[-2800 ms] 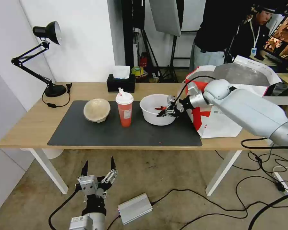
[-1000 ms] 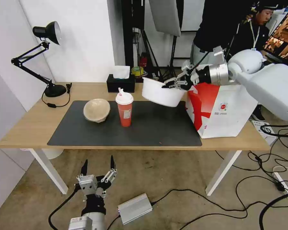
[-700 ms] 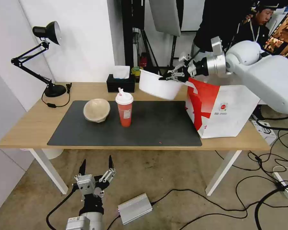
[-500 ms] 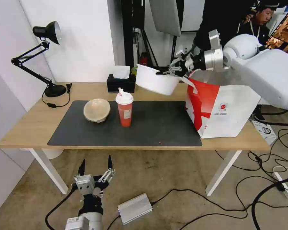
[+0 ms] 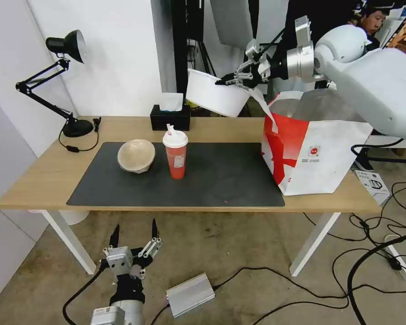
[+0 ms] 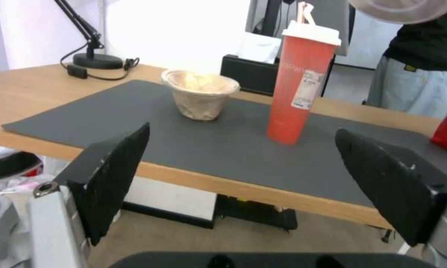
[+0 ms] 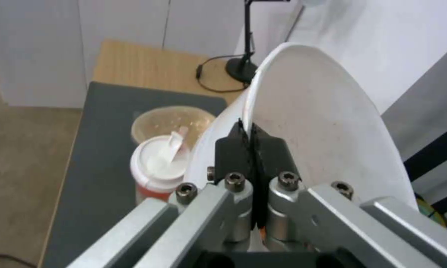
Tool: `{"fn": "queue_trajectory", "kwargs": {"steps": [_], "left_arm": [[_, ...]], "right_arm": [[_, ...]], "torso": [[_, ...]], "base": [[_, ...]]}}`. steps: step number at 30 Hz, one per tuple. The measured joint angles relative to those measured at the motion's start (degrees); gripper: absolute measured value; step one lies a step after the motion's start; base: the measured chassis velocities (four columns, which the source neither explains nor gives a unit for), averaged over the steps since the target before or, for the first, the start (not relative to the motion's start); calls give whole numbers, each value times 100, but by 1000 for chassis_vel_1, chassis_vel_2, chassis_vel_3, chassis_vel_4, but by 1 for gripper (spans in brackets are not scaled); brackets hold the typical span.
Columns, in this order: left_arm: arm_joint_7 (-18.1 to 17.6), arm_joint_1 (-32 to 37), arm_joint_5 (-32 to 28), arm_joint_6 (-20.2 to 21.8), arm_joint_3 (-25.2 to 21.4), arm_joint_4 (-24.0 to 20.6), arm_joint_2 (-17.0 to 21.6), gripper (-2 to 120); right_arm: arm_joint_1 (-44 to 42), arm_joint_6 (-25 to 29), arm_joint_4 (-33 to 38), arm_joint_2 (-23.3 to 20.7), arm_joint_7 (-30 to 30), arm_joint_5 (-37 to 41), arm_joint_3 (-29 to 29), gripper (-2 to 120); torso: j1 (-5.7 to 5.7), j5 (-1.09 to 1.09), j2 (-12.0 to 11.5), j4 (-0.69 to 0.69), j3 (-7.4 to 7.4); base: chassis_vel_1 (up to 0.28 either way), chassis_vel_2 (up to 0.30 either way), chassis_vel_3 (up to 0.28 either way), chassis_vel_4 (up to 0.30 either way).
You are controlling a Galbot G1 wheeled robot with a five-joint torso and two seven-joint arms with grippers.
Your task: Pick up the trash from the table and place it into the takeout bag.
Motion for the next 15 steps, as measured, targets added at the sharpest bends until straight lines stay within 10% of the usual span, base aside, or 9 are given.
{"fn": "queue_trajectory", "kwargs": {"steps": [15], "left_arm": [[-12, 14, -3, 3, 1, -25, 5, 100]], "right_arm": [[88, 22, -423, 213, 6, 6, 140, 0]], "torso": [[0, 0, 0, 0, 0]], "base": [[0, 0, 0, 0]]}}
